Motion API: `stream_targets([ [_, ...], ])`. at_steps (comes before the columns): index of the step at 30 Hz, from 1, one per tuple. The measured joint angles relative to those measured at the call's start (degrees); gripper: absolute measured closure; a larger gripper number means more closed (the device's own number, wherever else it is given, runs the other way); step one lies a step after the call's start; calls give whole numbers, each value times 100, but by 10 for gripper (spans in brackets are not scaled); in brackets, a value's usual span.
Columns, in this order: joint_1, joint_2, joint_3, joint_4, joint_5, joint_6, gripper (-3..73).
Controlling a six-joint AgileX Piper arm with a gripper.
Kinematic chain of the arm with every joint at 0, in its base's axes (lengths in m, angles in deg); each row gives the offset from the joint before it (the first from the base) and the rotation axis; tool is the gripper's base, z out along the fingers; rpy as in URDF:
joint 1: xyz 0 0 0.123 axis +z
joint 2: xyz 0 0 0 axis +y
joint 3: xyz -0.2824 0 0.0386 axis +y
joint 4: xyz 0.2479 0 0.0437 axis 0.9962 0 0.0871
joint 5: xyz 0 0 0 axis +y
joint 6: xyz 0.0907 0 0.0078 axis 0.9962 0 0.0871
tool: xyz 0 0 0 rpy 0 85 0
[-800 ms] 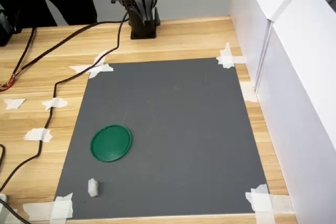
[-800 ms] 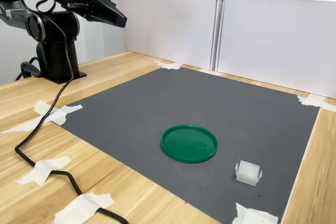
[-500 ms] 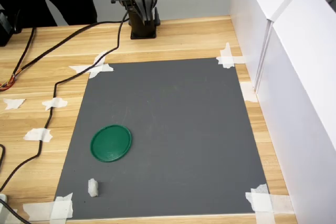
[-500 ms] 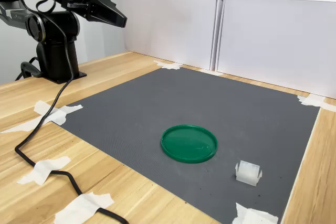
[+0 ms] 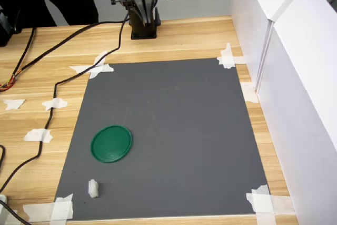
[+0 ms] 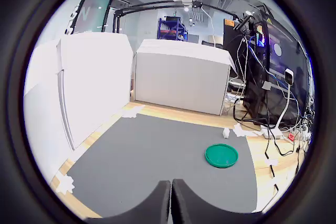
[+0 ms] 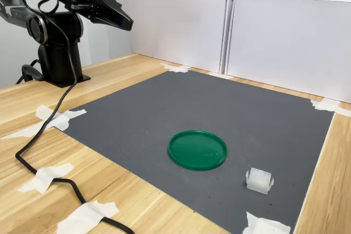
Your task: Grasp a white terminal and put it on the green lid.
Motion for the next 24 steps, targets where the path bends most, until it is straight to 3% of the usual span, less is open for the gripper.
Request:
stream_targets([
  [16, 0, 3026, -1836, 0, 67, 9, 711],
  [24, 0, 4284, -2817, -180, 834, 291, 711],
])
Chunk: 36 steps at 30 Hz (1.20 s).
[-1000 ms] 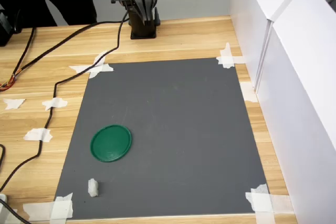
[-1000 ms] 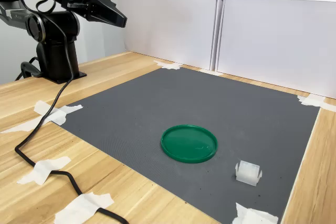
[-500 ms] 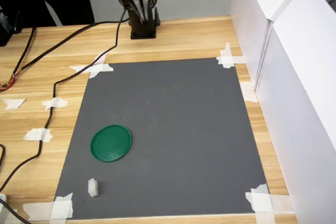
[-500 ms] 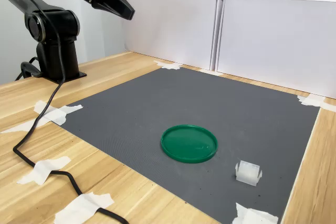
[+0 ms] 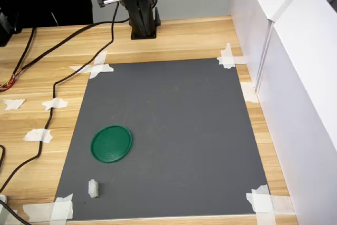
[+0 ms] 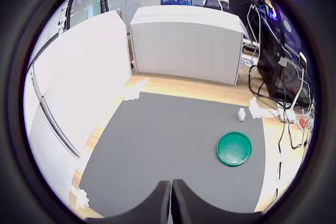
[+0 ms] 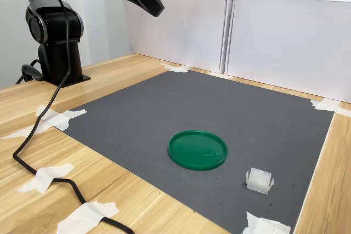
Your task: Grasp a white terminal and put it on the green lid.
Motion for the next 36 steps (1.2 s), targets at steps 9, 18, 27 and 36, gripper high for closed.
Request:
stream_targets([
  [9, -254, 1087, -1341, -1344, 666, 989, 711],
  [18, -941, 2113, -2651, -1868, 1190, 784, 703],
  [27, -941, 3215, -3848, -2013, 1811, 100, 478],
  [36, -941, 4011, -4346, -2186, 1652, -55, 41],
])
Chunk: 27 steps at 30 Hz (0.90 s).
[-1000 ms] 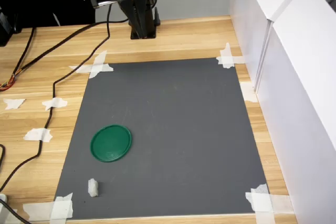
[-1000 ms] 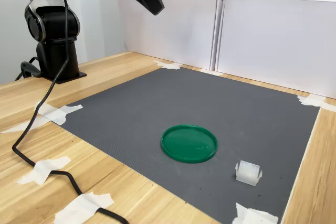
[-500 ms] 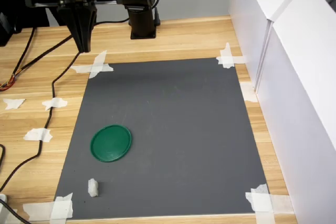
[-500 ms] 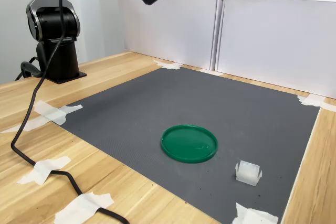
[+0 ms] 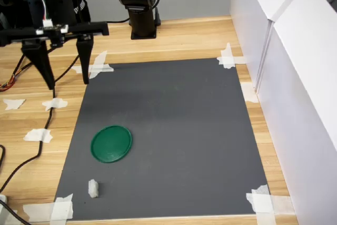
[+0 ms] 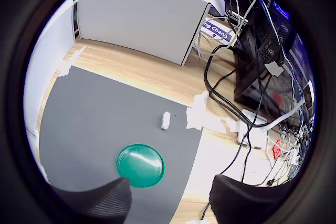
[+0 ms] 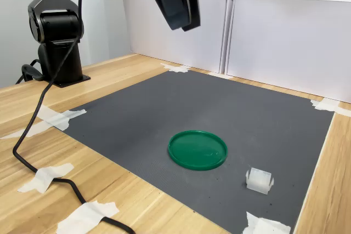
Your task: Grasp a white terminal and put it on the green lid.
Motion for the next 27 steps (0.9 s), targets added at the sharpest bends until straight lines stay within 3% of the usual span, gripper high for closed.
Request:
stream_targets([
  [3, 0, 183, -169, 213, -49, 0, -7],
  [10, 0, 861, -842, 416, 61, 378, -18],
  [15, 0, 1444, -1350, 409, 309, 588, -18],
  [22, 0, 2115, -1926, 127, 555, 799, -16],
  [27, 0, 2355, -2023, 199, 774, 798, 10],
])
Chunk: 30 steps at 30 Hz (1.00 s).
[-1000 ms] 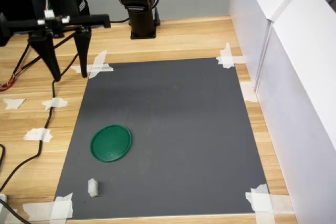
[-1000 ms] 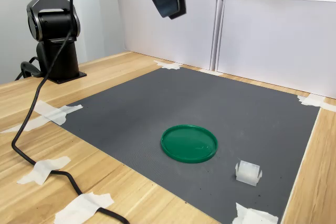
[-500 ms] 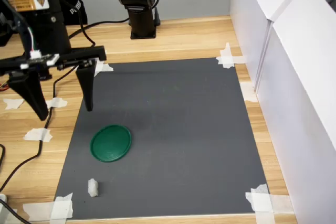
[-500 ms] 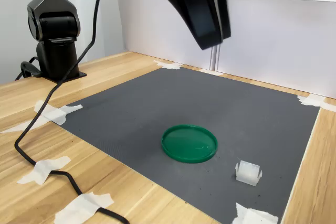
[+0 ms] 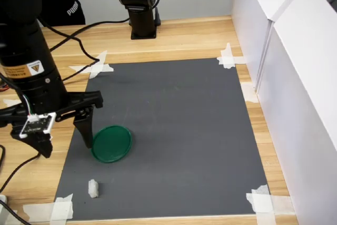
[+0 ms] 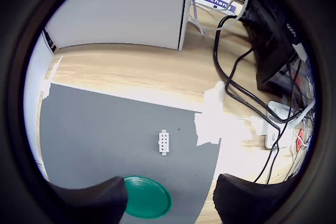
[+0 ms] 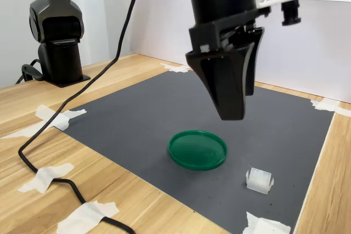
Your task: Grasp a white terminal and put it on the green lid.
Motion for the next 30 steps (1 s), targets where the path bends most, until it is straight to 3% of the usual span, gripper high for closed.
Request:
stream_targets([
  [12, 0, 388, -81, 222, -352, -118, 42],
  [30, 88, 960, -86, 279, -677, -844, 46],
])
